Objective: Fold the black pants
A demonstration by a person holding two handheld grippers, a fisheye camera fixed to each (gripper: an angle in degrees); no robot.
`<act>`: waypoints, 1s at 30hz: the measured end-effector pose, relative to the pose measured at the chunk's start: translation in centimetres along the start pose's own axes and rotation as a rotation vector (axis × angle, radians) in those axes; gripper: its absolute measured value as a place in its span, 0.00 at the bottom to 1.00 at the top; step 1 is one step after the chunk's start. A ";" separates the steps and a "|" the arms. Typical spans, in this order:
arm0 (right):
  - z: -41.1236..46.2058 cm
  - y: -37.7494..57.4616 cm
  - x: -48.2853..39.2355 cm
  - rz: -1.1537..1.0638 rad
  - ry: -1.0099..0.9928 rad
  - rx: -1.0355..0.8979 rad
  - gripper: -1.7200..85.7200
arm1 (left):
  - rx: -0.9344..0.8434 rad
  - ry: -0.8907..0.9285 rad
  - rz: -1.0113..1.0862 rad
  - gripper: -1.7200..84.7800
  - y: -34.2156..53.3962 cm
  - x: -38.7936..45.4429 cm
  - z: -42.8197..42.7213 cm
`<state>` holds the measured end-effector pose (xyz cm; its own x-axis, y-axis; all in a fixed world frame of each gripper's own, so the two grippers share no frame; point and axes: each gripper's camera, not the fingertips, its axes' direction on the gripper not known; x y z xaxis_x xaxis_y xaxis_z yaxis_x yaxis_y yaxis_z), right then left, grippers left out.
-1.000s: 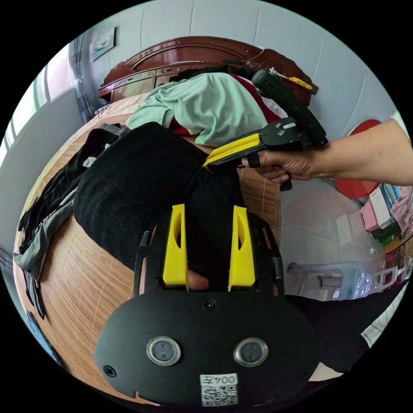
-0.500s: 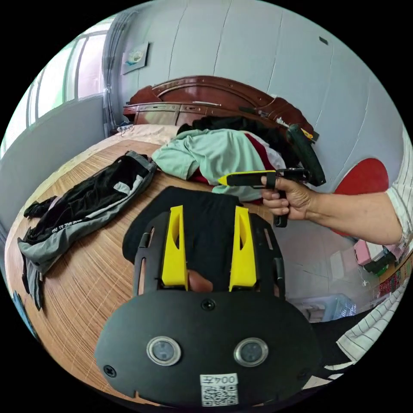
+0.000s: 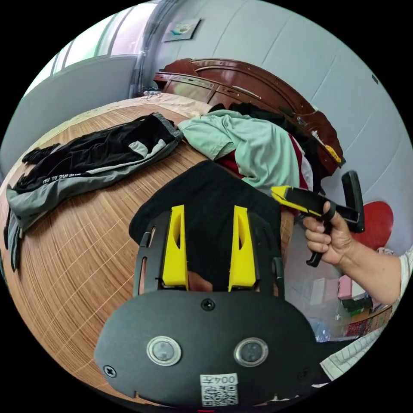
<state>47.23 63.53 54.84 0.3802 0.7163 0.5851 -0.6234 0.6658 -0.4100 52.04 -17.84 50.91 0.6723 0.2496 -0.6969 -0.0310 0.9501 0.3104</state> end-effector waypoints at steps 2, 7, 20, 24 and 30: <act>-0.8 2.3 3.7 0.178 -0.067 0.017 0.20 | -0.029 -0.028 -0.038 0.19 1.4 -1.8 -0.1; 1.0 4.7 8.1 0.398 -0.161 0.003 0.23 | -0.078 0.033 -0.254 0.19 4.5 -8.1 1.6; 8.2 2.5 16.0 0.583 -0.301 -0.167 0.28 | -0.130 0.261 -0.480 0.24 3.7 -21.9 10.3; 10.1 1.5 17.9 0.579 -0.349 -0.198 0.29 | -0.200 0.340 -0.537 0.28 3.7 -25.4 13.5; 13.0 0.8 18.9 0.588 -0.409 -0.216 0.29 | -0.239 0.415 -0.588 0.30 2.9 -29.5 18.2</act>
<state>45.04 74.87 74.61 -0.2851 0.8601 0.4230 -0.4811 0.2532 -0.8393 45.55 -25.84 84.14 0.2953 -0.3057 -0.9052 0.0554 0.9513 -0.3032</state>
